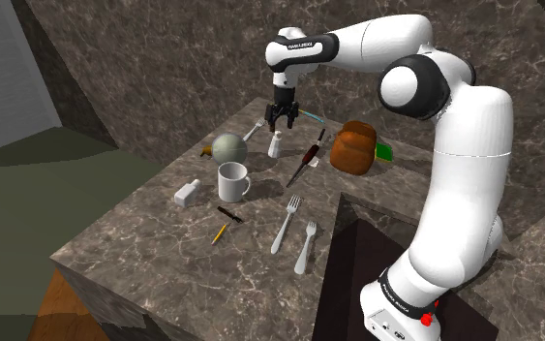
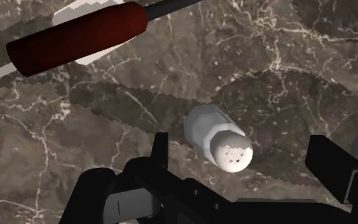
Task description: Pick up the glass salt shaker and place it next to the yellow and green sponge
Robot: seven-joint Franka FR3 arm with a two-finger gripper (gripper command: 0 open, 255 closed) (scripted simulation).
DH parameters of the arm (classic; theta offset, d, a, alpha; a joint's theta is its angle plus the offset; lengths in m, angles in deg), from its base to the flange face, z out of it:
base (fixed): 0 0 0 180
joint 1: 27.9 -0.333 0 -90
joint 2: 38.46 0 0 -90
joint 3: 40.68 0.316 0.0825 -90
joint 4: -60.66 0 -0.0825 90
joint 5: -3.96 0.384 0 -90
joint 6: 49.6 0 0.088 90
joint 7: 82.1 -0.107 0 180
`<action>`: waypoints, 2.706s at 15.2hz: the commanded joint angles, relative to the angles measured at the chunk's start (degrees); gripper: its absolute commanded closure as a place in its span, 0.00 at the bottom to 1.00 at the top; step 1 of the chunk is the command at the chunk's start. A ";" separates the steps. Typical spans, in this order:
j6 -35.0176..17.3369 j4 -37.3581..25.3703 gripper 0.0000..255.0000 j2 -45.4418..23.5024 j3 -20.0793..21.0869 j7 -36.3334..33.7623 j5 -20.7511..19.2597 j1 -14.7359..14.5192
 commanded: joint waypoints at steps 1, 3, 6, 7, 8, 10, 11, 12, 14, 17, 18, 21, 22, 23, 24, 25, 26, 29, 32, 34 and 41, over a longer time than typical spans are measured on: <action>-0.90 0.00 0.00 -0.92 0.00 0.11 0.08 0.08; -2.47 1.65 0.00 -0.84 0.02 0.14 0.09 0.03; -4.79 3.99 0.00 -0.82 0.05 0.18 0.13 -0.04; -5.23 4.42 0.00 -0.83 0.05 0.18 0.13 -0.05; -5.23 4.43 0.00 -0.82 0.05 0.18 0.13 -0.05; -5.23 4.42 0.00 -0.83 0.05 0.18 0.13 -0.05; -5.23 4.42 0.00 -0.83 0.05 0.18 0.13 -0.05; -5.23 4.42 0.00 -0.83 0.05 0.18 0.13 -0.05; -5.22 4.42 0.00 -0.83 0.05 0.18 0.13 -0.05; -5.22 4.41 1.00 -0.83 0.05 0.18 0.13 -0.05; -5.22 4.42 1.00 -0.83 0.05 0.18 0.13 -0.05; -5.23 4.43 1.00 -0.82 0.05 0.18 0.13 -0.05; -5.23 4.44 1.00 -0.82 0.05 0.18 0.13 -0.06; -5.23 4.44 1.00 -0.81 0.05 0.18 0.13 -0.06; -5.23 4.42 1.00 -0.83 0.05 0.18 0.13 -0.05; -4.59 4.03 1.00 -0.57 0.04 0.16 0.11 -0.05; -3.94 3.63 1.00 -0.32 0.03 0.13 0.09 -0.05; -1.94 2.28 1.00 0.32 0.01 0.06 0.04 -0.04; 0.09 0.79 1.00 0.87 -0.01 -0.02 0.00 -0.03; 1.48 -0.29 1.00 1.18 -0.02 -0.07 -0.03 -0.02; 6.53 -4.67 1.00 1.85 -0.04 -0.23 -0.09 0.04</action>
